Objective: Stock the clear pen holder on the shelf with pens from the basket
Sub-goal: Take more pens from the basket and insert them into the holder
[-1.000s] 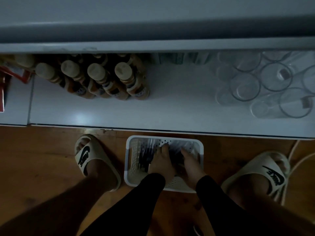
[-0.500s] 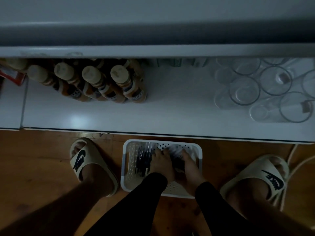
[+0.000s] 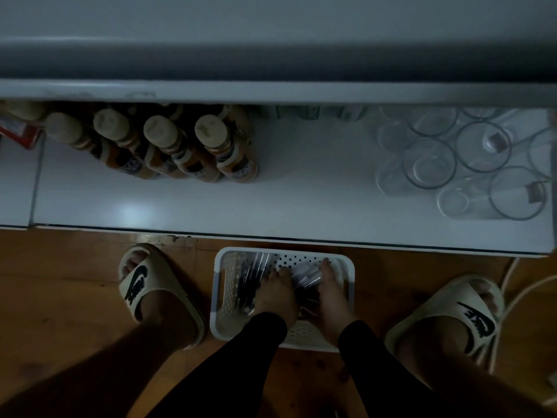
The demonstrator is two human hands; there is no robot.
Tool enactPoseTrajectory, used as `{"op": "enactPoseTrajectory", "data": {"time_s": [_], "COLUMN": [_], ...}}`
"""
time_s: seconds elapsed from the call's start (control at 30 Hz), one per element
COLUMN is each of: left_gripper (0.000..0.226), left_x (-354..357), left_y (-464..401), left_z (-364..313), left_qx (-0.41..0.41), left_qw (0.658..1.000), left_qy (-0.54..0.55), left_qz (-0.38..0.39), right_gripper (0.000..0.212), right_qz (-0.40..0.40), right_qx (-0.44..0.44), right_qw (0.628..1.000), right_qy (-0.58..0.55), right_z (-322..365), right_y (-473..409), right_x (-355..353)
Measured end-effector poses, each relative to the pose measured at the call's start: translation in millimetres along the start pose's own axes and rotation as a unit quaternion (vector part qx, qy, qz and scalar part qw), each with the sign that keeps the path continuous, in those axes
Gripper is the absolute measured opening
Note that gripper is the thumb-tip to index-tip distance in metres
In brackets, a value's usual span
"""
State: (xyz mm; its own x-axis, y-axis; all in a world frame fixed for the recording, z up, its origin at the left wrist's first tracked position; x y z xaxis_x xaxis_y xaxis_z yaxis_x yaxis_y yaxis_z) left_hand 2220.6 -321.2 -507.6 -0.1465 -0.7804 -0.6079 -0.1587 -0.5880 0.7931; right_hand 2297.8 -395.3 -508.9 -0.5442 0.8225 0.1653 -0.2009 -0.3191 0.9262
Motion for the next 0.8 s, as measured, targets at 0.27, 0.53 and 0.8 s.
{"op": "enactPoseTrajectory", "data": {"time_s": [0.27,0.53,0.8], "left_gripper": [0.032,0.007,0.013], "left_x": [-29.4,-118.6,-192.6], "left_y": [20.9,86.5,173.3], "left_z": [7.5,7.8,14.0], "left_qx": [0.036,0.077,0.152], "left_qw": [0.995,0.931,0.856], "left_qy": [0.074,0.294,0.442], "left_qz": [0.057,0.202,0.222], "right_gripper": [0.056,0.043,0.035], "right_qz": [-0.046,0.008,0.121], "right_qx": [-0.056,-0.132,-0.333], "right_qw": [0.996,0.980,0.913], "right_qy": [0.045,0.152,0.201], "right_z": [21.0,65.9,122.3], "right_y": [38.8,115.6,221.4], "right_x": [2.5,18.4,49.7]}}
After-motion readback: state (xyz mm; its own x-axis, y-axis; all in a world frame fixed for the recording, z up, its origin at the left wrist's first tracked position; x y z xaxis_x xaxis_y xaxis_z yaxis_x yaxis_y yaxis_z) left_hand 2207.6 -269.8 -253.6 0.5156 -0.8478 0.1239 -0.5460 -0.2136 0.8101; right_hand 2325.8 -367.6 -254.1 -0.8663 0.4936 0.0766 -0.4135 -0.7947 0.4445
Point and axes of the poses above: each hand's wrist, its own y-axis away from the middle knuckle, its own x-axis out of the palm, z = x × y, the point moved 2 cm from there along -y, towards the middle knuckle, and after that the axes turned 12 degrees about -x, right-handed, at the moved point
